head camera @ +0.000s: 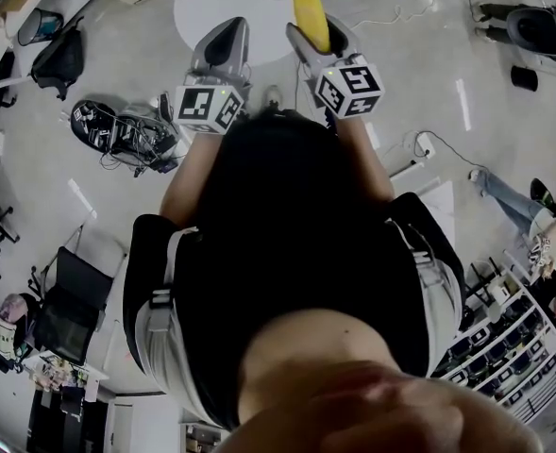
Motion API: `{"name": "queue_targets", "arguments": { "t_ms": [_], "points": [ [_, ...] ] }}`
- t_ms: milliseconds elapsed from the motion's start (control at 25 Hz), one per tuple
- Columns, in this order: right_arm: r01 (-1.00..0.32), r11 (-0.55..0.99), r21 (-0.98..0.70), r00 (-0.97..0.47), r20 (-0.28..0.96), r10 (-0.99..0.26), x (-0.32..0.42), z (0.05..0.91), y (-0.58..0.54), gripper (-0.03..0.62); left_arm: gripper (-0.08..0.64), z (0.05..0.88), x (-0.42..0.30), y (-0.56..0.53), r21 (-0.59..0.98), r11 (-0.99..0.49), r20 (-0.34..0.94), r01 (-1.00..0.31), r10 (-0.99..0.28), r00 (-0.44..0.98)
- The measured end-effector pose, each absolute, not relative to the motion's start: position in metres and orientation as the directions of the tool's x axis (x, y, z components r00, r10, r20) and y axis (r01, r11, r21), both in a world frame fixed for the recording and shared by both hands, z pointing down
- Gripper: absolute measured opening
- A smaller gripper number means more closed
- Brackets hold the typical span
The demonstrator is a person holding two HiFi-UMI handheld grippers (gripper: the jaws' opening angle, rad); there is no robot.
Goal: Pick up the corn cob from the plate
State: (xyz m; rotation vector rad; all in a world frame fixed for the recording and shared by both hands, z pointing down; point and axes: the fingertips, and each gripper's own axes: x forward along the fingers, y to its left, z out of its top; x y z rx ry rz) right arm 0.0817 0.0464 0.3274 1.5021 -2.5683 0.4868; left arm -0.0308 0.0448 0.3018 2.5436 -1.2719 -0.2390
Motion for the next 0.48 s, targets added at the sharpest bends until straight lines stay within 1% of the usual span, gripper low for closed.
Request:
{"name": "queue_targets", "arguments": {
  "t_ms": [280, 480],
  "points": [
    [-0.882, 0.44, -0.167, -0.469, 0.246, -0.848, 0.078, 0.321, 0.054, 0.259, 0.002, 0.3, -0.032, 0.047, 0.319, -0.583, -0.03, -0.747, -0.794, 0.607],
    [-0.884, 0.431, -0.182, -0.464, 0.229, -0.855, 0.074, 0.316, 0.059, 0.259, 0.002, 0.3, -0.034, 0.048, 0.321, -0.588, -0.03, -0.743, -0.79, 0.612]
  ]
}}
